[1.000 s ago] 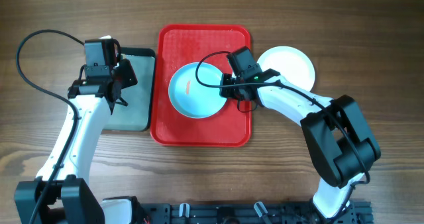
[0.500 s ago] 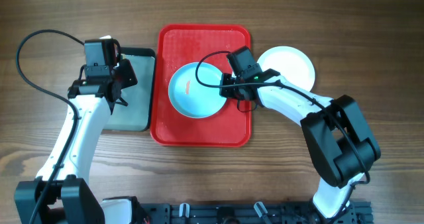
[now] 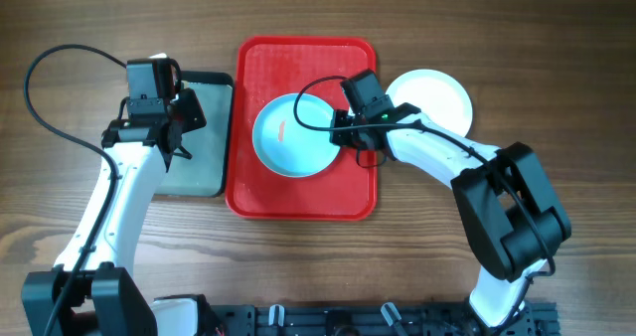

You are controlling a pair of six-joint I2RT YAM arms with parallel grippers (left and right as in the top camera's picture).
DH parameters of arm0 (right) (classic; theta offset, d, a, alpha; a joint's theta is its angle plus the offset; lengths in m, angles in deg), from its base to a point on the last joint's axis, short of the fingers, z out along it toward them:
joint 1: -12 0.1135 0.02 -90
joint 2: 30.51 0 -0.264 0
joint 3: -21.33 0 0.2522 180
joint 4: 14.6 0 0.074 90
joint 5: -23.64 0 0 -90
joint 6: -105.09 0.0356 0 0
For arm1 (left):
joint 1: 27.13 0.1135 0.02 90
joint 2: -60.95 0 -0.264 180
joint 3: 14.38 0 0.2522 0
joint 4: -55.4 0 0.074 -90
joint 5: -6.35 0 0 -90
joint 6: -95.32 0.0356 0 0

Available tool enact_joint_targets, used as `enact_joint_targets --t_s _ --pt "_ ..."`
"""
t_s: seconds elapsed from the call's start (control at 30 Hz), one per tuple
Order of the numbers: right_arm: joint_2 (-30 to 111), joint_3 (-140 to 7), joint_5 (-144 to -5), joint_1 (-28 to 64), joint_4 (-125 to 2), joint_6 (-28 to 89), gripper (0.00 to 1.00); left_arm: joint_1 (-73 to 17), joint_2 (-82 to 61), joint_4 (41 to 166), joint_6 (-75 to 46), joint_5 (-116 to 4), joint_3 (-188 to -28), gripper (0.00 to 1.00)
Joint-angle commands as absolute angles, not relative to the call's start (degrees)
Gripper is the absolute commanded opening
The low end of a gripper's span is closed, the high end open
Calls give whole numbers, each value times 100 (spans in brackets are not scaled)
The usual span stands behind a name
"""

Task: Clean dirty plates on tray and stack at the side
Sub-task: 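Grip the light-blue plate rim on the red tray with right gripper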

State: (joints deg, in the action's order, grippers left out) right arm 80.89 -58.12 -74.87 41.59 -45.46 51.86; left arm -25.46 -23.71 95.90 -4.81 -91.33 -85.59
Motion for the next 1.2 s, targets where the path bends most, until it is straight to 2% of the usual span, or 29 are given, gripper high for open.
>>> enact_joint_targets --t_s 0.0,0.3,0.6,0.97,1.17 --pt "8008 -5779 -7424 4106 -4585 5090 22 -2539 -2360 9577 -409 -9210 -8502 5" --pt "7877 -5777 -7336 4106 -4706 4911 21 -2539 -2360 9575 -409 -9210 -8502 5" --pt "7877 -5777 -7336 4106 -4708 4913 4 -2539 -2360 9575 -409 -9210 -8502 5" --pt "7877 -5777 -7339 4108 -4681 4917 5 -2541 -2358 9409 -405 -9210 -8535 4" --pt "7877 -5777 -7341 4108 -4692 4961 4 -2541 -2358 10069 -84 -9210 -9134 4"
